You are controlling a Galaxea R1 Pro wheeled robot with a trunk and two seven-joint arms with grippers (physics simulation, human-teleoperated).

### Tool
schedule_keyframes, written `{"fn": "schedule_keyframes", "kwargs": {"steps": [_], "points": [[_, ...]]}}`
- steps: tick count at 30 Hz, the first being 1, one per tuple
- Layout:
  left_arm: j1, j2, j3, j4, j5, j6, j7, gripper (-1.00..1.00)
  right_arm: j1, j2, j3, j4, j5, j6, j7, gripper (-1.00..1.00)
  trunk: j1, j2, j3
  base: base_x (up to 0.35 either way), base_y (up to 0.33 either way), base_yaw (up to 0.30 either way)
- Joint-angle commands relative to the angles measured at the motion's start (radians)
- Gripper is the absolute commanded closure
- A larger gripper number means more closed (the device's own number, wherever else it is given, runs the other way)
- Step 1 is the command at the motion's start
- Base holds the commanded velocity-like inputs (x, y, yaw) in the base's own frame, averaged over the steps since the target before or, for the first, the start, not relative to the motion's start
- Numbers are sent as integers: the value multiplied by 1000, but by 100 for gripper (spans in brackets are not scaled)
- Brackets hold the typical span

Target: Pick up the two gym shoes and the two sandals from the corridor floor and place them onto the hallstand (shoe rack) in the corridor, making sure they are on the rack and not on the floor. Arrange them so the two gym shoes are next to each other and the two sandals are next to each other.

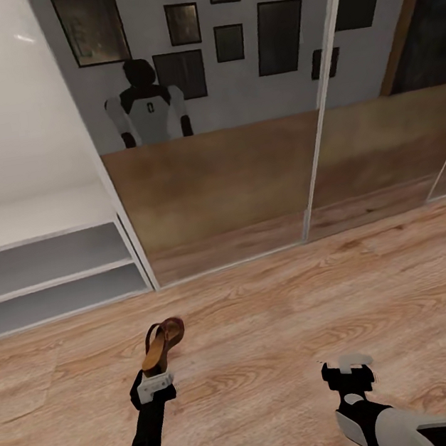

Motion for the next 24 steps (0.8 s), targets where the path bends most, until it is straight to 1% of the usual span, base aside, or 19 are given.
{"fn": "schedule_keyframes", "kwargs": {"steps": [1, 13, 19, 24], "points": [[0, 0, 0, 0, 0, 0, 0, 100, 0, 0, 0, 0, 0, 0, 0, -100, 0, 0, 0, 3, -2, 294], [0, 0, 0, 0, 0, 0, 0, 100, 0, 0, 0, 0, 0, 0, 0, -100, 0, 0, 0, 1, -21, 294], [0, 0, 0, 0, 0, 0, 0, 100, 1, 0, 0, 0, 0, 0, 0, -100, 0, 0, 0, 0, -222, 254], [0, 0, 0, 0, 0, 0, 0, 100, 1, 0, 0, 0, 0, 0, 1, -100, 0, 0, 0, 0, -313, 83]]}}
